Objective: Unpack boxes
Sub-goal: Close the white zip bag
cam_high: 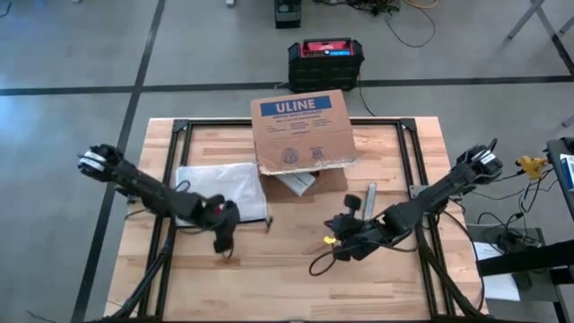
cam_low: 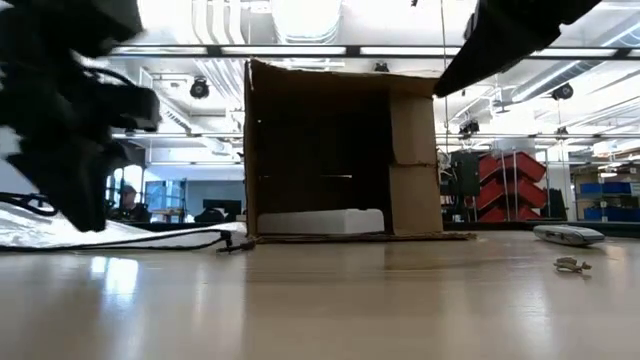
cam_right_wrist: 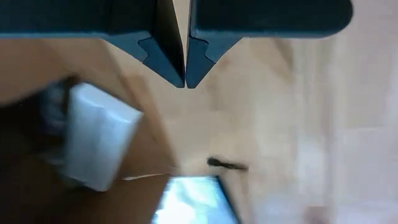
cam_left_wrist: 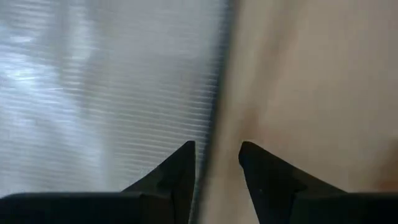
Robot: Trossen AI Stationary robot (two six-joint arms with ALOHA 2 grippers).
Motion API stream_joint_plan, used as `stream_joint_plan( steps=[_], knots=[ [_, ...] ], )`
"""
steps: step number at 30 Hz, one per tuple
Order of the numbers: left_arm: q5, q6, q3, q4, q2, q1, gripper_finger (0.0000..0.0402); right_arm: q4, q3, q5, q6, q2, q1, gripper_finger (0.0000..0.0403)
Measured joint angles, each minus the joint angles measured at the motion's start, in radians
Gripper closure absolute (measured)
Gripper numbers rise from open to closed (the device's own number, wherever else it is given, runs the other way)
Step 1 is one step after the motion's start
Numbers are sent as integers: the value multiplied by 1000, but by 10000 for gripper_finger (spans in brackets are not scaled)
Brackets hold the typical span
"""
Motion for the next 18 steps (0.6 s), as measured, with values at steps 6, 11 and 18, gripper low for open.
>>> stream_joint_plan(
  steps=[6,11,18],
  knots=[
    [-68,-103,31,210,44,-141,284,356,-1,-79,-108,167,5,403],
    [-277,-113,175,-84,70,-146,284,511,51,-77,-145,321,-20,403],
    [-453,-126,184,-312,73,-32,284,532,194,-41,-245,477,-83,403]
  ],
)
